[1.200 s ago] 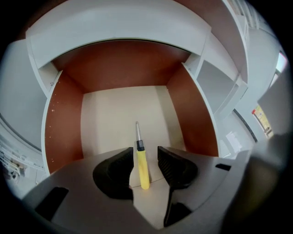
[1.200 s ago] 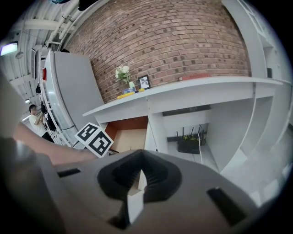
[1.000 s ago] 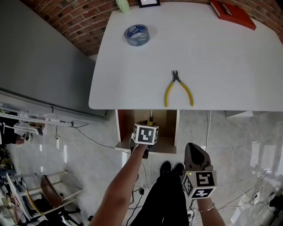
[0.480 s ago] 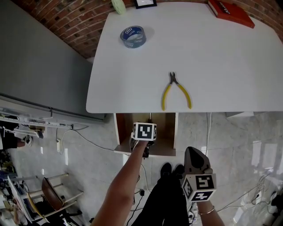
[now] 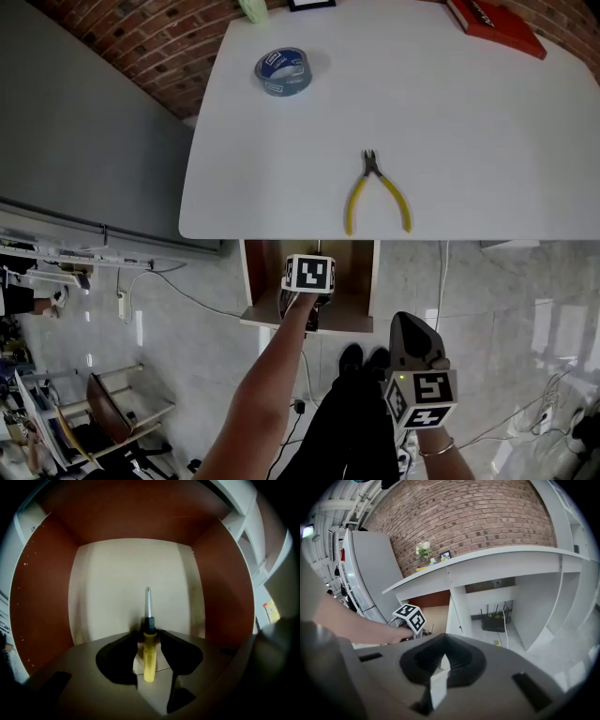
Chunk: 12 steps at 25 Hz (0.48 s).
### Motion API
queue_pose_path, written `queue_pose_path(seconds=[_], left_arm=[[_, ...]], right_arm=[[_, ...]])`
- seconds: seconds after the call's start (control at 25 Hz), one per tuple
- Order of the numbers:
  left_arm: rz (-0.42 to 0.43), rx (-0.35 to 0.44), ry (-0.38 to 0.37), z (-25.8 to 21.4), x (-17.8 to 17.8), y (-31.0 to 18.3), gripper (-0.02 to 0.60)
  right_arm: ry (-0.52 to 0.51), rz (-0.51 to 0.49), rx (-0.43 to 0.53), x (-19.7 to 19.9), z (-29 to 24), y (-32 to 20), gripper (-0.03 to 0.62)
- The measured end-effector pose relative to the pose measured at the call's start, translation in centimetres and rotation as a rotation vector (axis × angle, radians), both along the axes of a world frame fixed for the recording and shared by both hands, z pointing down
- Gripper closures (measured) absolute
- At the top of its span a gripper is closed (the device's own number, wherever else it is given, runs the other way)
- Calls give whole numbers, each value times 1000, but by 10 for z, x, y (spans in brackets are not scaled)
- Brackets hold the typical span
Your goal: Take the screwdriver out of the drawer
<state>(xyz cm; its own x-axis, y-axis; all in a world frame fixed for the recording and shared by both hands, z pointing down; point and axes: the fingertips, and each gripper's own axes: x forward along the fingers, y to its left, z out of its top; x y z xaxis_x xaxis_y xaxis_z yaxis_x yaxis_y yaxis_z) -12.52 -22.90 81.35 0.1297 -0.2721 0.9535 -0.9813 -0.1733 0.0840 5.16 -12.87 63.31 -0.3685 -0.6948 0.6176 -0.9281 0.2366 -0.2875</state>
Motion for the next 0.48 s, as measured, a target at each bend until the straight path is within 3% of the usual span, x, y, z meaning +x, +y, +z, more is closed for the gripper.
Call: queue_pose_path(seconds=[0.48], left_arm=[[-12,4,-43,0,-4,0,483]], right_arm=[[0,-8,-16,-3,4,0,592]])
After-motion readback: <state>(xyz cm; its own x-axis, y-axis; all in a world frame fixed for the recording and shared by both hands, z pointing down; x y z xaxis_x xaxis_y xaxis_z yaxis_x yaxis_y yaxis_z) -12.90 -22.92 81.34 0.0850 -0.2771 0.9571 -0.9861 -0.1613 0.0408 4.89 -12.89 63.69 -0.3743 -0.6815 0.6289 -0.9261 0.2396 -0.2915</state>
